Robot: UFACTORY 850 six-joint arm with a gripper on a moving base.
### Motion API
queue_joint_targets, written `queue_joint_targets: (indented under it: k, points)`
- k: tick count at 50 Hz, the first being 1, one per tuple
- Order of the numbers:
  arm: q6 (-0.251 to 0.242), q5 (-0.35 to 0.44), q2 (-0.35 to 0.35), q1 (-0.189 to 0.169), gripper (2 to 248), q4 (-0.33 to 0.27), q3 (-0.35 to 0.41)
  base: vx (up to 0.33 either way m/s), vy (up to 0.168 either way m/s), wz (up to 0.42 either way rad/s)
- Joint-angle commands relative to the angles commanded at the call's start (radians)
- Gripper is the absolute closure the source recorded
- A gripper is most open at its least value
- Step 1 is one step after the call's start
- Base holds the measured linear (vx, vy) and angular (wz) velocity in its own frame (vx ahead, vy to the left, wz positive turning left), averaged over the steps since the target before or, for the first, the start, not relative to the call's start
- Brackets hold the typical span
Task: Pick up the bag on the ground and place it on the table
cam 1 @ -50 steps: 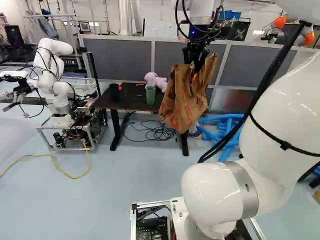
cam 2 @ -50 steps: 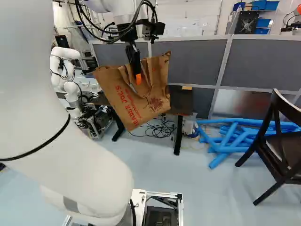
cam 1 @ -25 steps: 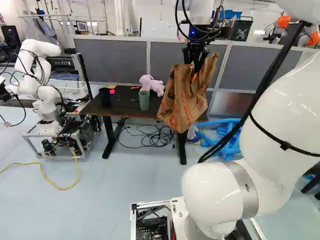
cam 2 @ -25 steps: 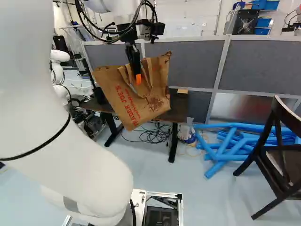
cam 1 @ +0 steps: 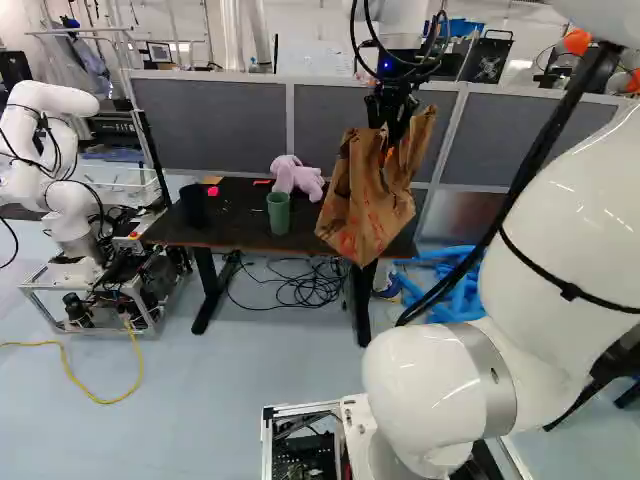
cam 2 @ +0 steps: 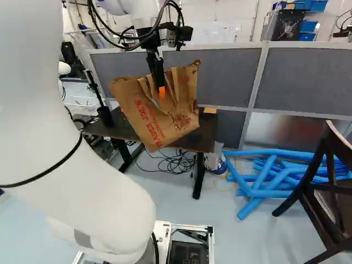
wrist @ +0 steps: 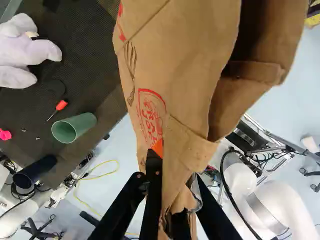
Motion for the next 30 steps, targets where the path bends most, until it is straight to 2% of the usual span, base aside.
queue_joint_targets:
  k: [30]
  points:
    - [0.0, 0.0, -0.127, -0.022, 229, 0.0, -0.129, 0.009, -0.003, 0.0]
